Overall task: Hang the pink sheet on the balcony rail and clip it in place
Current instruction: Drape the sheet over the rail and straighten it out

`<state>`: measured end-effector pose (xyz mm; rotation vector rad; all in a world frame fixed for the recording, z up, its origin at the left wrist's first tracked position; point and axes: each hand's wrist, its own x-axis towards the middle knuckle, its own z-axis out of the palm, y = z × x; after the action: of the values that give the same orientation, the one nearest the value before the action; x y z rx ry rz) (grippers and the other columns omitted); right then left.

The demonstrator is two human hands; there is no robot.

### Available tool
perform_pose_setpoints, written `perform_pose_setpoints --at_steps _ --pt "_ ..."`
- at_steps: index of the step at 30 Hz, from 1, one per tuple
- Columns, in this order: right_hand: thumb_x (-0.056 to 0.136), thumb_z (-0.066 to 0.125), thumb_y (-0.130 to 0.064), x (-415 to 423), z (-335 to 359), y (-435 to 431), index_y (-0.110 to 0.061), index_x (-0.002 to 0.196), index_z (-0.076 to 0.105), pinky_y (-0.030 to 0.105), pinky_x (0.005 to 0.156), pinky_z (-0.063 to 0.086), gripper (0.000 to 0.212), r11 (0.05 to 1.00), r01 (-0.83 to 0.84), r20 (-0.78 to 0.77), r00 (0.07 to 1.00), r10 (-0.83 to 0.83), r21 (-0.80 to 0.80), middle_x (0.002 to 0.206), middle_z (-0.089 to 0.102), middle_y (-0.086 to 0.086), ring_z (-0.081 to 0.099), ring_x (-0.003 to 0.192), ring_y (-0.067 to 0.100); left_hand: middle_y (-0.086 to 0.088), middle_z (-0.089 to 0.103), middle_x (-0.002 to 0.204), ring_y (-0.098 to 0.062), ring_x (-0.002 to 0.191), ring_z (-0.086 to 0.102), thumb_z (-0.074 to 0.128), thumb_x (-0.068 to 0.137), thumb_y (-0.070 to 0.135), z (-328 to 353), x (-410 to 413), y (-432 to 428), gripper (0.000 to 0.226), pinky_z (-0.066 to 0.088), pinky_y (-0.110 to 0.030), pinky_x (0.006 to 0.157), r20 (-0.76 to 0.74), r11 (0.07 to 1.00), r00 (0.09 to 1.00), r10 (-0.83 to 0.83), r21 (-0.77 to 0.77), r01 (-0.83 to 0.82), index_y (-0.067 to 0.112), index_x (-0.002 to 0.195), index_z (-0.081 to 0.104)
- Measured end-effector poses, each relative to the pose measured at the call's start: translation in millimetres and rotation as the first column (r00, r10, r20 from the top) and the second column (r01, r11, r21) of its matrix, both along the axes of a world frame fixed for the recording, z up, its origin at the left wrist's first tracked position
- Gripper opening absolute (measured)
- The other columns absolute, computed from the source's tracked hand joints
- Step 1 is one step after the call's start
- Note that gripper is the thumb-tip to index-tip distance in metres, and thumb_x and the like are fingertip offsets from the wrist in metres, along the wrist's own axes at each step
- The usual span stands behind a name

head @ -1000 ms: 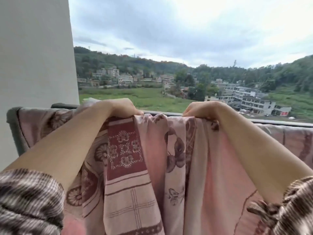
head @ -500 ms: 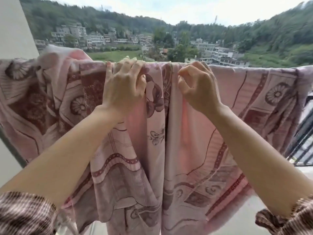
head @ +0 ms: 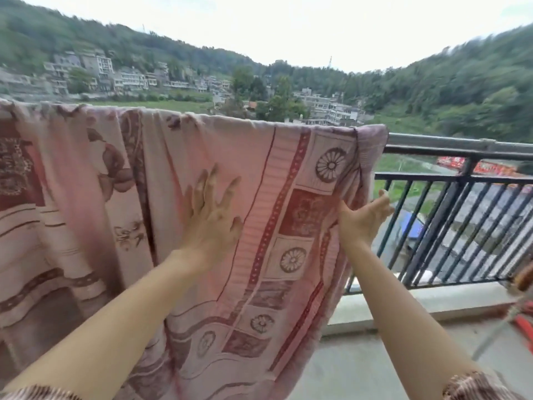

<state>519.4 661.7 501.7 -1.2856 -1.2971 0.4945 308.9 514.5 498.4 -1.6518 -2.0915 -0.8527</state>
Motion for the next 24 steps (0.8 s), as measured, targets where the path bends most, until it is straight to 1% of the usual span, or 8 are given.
perform_pose_setpoints --at_steps 3,5,7,9,14,19,21,24 --pt "0.078 0.073 -0.048 38.0 1.2 42.5 -0.006 0.148 0.019 0.050 0.111 0.027 0.098 0.972 -0.018 0.079 0.996 0.038 -0.233 0.149 0.022 0.021 0.022 0.140 0.033 0.003 -0.031 0.154 -0.020 0.142 -0.027 0.048 0.094 0.031 8.2 52.9 47.3 0.077 -0.019 -0.042 0.112 0.017 0.998 1.000 -0.001 -0.061 0.002 0.034 0.152 -0.003" --pt "0.081 0.071 -0.047 57.0 4.1 69.1 -0.008 0.131 0.050 0.045 0.097 0.042 0.067 0.927 -0.226 0.017 0.970 0.242 -0.299 0.127 0.050 0.016 0.048 0.120 0.029 0.005 -0.029 0.155 -0.020 0.142 -0.027 0.049 0.093 0.034 14.7 85.5 72.4 0.080 -0.018 -0.041 0.111 0.035 0.996 0.999 -0.009 -0.084 0.012 0.035 0.151 -0.006" --pt "0.088 0.066 -0.035 73.9 12.7 81.5 -0.008 0.089 0.069 0.028 0.067 0.051 0.028 0.834 -0.468 -0.062 0.880 0.472 -0.291 0.088 0.068 0.008 0.064 0.084 0.023 0.000 -0.007 0.160 -0.023 0.146 -0.009 0.052 0.091 0.035 19.8 111.7 91.8 0.074 -0.002 -0.042 0.118 0.077 0.998 0.997 -0.025 -0.058 0.029 0.033 0.151 0.010" --pt "0.093 0.061 -0.030 87.9 24.1 86.1 -0.010 0.078 0.071 0.018 0.056 0.051 0.027 0.749 -0.603 -0.050 0.787 0.615 -0.273 0.076 0.071 0.002 0.067 0.066 0.012 -0.006 0.033 0.149 -0.024 0.136 0.032 0.054 0.089 0.043 24.2 132.9 105.0 0.059 0.033 -0.040 0.111 0.174 0.992 0.982 -0.074 -0.086 0.090 0.027 0.143 0.035" --pt "0.096 0.051 -0.027 105.7 58.2 100.6 -0.012 0.101 0.069 0.042 0.094 0.043 0.024 0.454 -0.862 -0.048 0.475 0.879 -0.225 0.105 0.073 0.003 0.065 0.102 0.018 -0.003 0.051 0.138 -0.017 0.114 0.056 0.056 0.081 0.064 25.3 199.7 123.2 0.085 0.040 -0.021 0.090 0.429 0.821 0.892 -0.140 -0.454 0.347 0.017 0.146 0.029" --pt "0.085 0.041 -0.031 117.5 68.4 121.2 0.005 0.117 0.055 0.055 0.105 0.038 0.050 0.073 -0.963 -0.233 0.136 0.963 -0.259 0.112 0.060 0.010 0.055 0.113 0.023 0.008 0.064 0.070 -0.012 0.056 0.048 0.041 0.101 0.027 18.5 191.8 138.9 0.026 0.040 -0.024 0.052 0.744 0.965 0.650 -0.156 -0.024 0.260 0.023 0.107 0.066" --pt "0.092 0.032 -0.015 120.7 63.0 132.1 -0.011 0.119 0.062 0.046 0.098 0.048 0.040 0.161 -0.968 -0.247 0.206 0.947 -0.191 0.117 0.067 0.005 0.061 0.114 0.022 0.017 0.064 0.073 -0.009 0.064 0.053 0.041 0.101 0.023 24.2 173.6 135.2 0.031 0.039 -0.018 0.056 0.823 0.974 0.541 -0.174 0.063 0.218 0.029 0.091 0.069" --pt "0.089 0.054 -0.008 107.8 60.0 156.7 -0.011 0.116 0.061 0.037 0.082 0.049 0.029 0.523 -0.845 -0.209 0.534 0.820 -0.106 0.104 0.069 0.005 0.064 0.098 0.020 0.008 0.065 0.084 -0.013 0.082 0.060 0.045 0.099 0.017 46.9 157.8 133.9 0.019 0.046 -0.015 0.062 0.870 0.973 0.435 -0.230 0.217 0.080 0.019 0.102 0.063"
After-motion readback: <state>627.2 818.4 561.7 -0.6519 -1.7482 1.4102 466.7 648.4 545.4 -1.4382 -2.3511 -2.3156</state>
